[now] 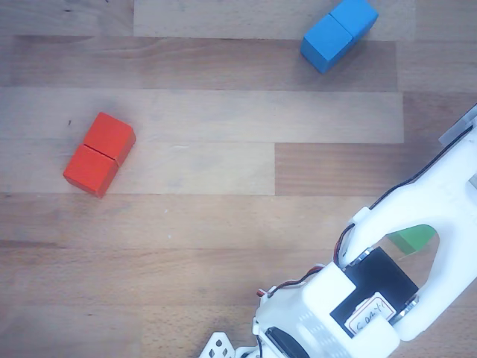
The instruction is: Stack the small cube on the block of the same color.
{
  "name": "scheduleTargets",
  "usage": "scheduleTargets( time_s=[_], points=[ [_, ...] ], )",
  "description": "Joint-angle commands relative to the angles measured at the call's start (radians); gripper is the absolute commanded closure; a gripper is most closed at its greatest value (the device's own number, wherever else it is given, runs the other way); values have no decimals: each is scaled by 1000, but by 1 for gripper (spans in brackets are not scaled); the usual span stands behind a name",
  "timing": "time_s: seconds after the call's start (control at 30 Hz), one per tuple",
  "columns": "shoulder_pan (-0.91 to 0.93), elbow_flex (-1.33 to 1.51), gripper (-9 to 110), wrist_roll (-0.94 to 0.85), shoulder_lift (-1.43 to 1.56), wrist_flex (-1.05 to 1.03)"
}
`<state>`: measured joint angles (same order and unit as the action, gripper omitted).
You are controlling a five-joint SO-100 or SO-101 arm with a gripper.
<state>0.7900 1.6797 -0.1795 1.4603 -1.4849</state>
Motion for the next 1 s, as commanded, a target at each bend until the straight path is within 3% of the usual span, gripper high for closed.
scheduleTargets(
  time_s=[0.0, 0.6, 0.97],
  points=[
    [-43, -40, 80, 2, 38, -14],
    [-393, -54, 80, 18, 40, -141],
    [-715, 140, 81, 20, 282, 178]
  ],
)
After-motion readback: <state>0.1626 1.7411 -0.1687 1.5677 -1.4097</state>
